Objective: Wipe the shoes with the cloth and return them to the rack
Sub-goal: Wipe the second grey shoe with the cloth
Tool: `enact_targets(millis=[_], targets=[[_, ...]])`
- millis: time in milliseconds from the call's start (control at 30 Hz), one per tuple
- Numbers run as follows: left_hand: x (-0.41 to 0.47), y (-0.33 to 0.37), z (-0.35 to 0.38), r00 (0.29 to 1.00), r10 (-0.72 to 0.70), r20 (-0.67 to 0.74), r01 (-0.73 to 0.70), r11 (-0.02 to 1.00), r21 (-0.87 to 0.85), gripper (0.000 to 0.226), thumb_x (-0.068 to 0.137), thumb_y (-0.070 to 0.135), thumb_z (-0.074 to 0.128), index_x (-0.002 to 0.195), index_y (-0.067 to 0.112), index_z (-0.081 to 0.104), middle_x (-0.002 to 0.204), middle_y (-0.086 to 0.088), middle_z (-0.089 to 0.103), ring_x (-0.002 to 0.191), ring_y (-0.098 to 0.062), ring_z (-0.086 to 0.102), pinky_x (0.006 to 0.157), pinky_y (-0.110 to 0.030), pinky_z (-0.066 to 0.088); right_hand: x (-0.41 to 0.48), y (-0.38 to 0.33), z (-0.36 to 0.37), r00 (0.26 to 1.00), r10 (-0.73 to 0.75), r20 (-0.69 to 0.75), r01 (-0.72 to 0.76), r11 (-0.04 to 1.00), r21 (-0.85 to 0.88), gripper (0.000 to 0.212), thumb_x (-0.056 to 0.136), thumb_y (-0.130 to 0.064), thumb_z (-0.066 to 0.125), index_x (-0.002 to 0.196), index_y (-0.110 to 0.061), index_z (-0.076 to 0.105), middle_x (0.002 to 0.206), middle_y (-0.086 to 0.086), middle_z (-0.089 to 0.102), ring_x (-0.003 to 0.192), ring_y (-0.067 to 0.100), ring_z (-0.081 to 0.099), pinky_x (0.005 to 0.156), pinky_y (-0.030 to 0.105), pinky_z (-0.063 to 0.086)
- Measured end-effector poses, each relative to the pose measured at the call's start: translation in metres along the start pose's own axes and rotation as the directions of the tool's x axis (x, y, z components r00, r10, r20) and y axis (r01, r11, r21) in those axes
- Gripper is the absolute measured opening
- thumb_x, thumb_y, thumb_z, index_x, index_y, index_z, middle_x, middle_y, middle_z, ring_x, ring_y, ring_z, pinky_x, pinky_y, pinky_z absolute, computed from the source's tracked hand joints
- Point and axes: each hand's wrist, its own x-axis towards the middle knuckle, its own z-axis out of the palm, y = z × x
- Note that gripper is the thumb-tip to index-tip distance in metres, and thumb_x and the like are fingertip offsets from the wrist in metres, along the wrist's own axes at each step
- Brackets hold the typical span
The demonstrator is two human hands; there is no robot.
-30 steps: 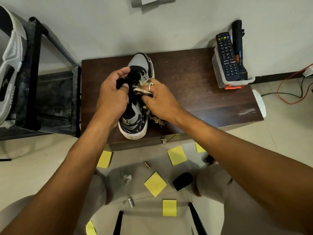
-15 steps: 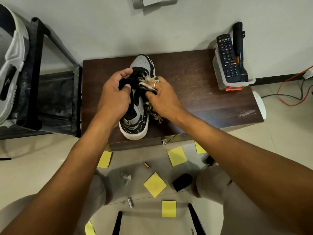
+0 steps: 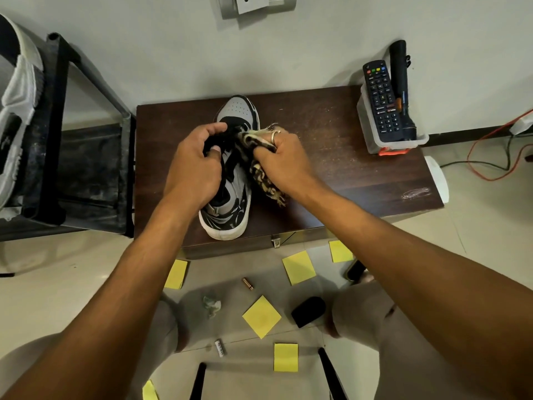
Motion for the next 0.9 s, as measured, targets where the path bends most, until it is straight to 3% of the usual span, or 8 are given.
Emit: enact_targets(millis=[133,267,400,467,533,667,800,900], targets=[[-0.004,0.007,-0.004,1.000,0.025,-0.014,-0.022,0.987,0.160,0.039,0.103,0.013,0.048,0.133,0.034,0.061,0.132,0.011,0.064,0.106,-0.001,0.060,0.087,-0.019,0.047,-0.007,0.002,0.019,0.990,-0.085,0.114,0.097,0.990,-0.102,0.019,0.093,-0.009,0.061,0.101,-0.017,0.077,0.115,-0.002,0.059,0.100,0.008,0.061,0.085,0.018,0.049],[-0.008,0.009,-0.006,1.000,0.021,-0.020,-0.014,0.952,0.306,0.038,0.100,0.018,0.050,0.133,0.034,0.062,0.094,0.006,0.072,0.057,-0.003,0.058,0.061,-0.026,0.045,-0.011,-0.003,0.010,0.965,-0.016,0.261,0.026,0.999,-0.036,0.033,0.088,-0.005,0.059,0.059,-0.023,0.060,0.078,-0.005,0.060,0.069,0.005,0.055,0.069,0.028,0.042],[-0.010,0.014,-0.011,0.999,0.049,-0.007,-0.044,0.936,0.349,0.033,0.096,0.040,0.063,0.128,0.031,0.068,0.091,0.012,0.068,0.092,-0.010,0.063,0.091,-0.032,0.051,-0.002,0.001,-0.013,0.948,0.017,0.317,-0.039,0.997,0.064,0.023,0.084,-0.011,0.060,0.061,-0.010,0.061,0.062,-0.001,0.057,0.063,0.012,0.051,0.068,0.032,0.042],[-0.008,0.017,-0.016,0.999,0.037,0.030,-0.046,0.931,0.362,0.031,0.093,0.040,0.070,0.122,0.030,0.071,0.107,0.006,0.072,0.098,-0.009,0.062,0.087,-0.025,0.046,0.004,0.005,-0.018,0.986,0.032,0.163,-0.043,0.997,0.065,0.023,0.088,-0.009,0.061,0.066,-0.006,0.066,0.063,-0.002,0.059,0.063,0.012,0.053,0.068,0.031,0.042],[-0.005,0.019,-0.026,0.997,-0.014,0.080,-0.018,0.925,0.379,0.021,0.093,0.029,0.073,0.113,0.034,0.074,0.105,0.006,0.071,0.085,-0.002,0.061,0.077,-0.018,0.043,0.011,0.008,-0.022,0.996,0.049,-0.069,-0.047,0.998,0.032,0.031,0.088,-0.009,0.060,0.065,-0.027,0.071,0.068,-0.012,0.064,0.065,0.006,0.058,0.067,0.026,0.046],[-0.006,0.024,-0.045,0.975,-0.121,0.185,-0.003,0.829,0.559,0.032,0.090,0.011,0.069,0.094,0.042,0.070,0.094,0.003,0.073,0.076,-0.011,0.068,0.075,-0.029,0.054,0.021,0.019,-0.020,0.969,0.053,-0.240,-0.065,0.997,-0.043,0.030,0.090,-0.014,0.059,0.111,-0.021,0.078,0.110,-0.001,0.070,0.098,0.007,0.066,0.080,0.005,0.046],[-0.017,0.029,-0.043,0.965,-0.107,0.239,-0.111,0.657,0.745,0.056,0.082,0.029,0.073,0.132,0.041,0.051,0.127,0.002,0.065,0.102,-0.026,0.066,0.091,-0.046,0.055,0.019,0.022,-0.010,0.991,0.048,-0.124,-0.059,0.994,-0.088,0.038,0.093,-0.010,0.057,0.128,-0.018,0.071,0.129,-0.003,0.063,0.116,0.008,0.060,0.101,0.014,0.045],[-0.021,0.030,-0.031,0.956,-0.038,0.291,-0.204,0.628,0.751,0.080,0.079,0.052,0.070,0.150,0.038,0.035,0.141,0.002,0.058,0.119,-0.028,0.061,0.096,-0.046,0.050,0.016,0.021,-0.002,0.996,0.036,-0.079,-0.044,0.994,-0.102,0.038,0.095,-0.010,0.058,0.132,-0.015,0.068,0.129,-0.001,0.059,0.116,0.009,0.057,0.095,0.006,0.040]])
